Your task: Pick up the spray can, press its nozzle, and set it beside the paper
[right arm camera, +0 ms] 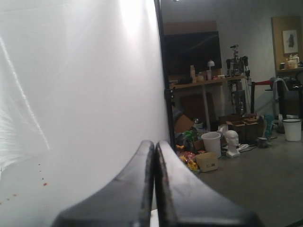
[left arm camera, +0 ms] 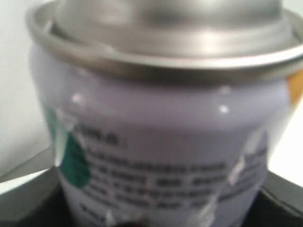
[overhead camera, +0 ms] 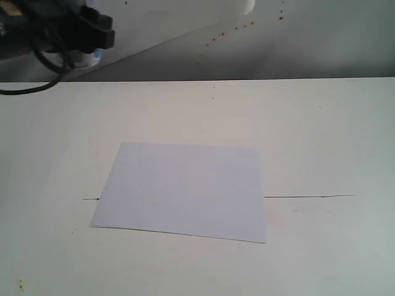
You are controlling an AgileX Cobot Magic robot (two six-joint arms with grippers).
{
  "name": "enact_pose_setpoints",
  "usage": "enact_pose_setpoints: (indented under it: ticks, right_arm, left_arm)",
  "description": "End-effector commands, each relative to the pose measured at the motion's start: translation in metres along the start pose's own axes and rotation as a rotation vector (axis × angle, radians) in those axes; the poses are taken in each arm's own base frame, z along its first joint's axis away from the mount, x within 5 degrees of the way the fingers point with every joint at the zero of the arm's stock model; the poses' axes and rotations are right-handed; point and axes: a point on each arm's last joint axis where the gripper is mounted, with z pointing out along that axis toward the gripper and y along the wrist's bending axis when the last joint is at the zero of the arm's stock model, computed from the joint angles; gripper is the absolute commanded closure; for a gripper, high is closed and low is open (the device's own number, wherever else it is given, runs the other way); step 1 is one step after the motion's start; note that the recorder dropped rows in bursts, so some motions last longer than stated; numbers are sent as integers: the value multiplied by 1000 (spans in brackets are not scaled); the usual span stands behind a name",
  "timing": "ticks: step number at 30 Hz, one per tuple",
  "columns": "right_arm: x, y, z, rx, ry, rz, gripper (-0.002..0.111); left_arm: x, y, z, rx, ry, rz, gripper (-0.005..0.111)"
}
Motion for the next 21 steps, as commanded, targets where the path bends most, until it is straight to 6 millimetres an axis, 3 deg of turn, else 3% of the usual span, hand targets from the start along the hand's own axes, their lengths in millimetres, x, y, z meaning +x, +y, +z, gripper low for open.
enact_pose_setpoints:
  ticks: [1,7,14,21]
  right_arm:
    - [-1,-1,-1,11,-5,3,108]
    - [-1,-1,-1,11,-5,3,108]
    - [-1,-1,-1,11,-5,3,108]
    - [-1,-1,-1,11,-5,3,108]
  left_arm:
    - [15,36,-29,-162,-197,-177,107]
    - [67,36,-32,-223,-293,-171,107]
    - [115,37,9,-245,-194,-151,107]
    - [150,34,45,-217,-172,-143,107]
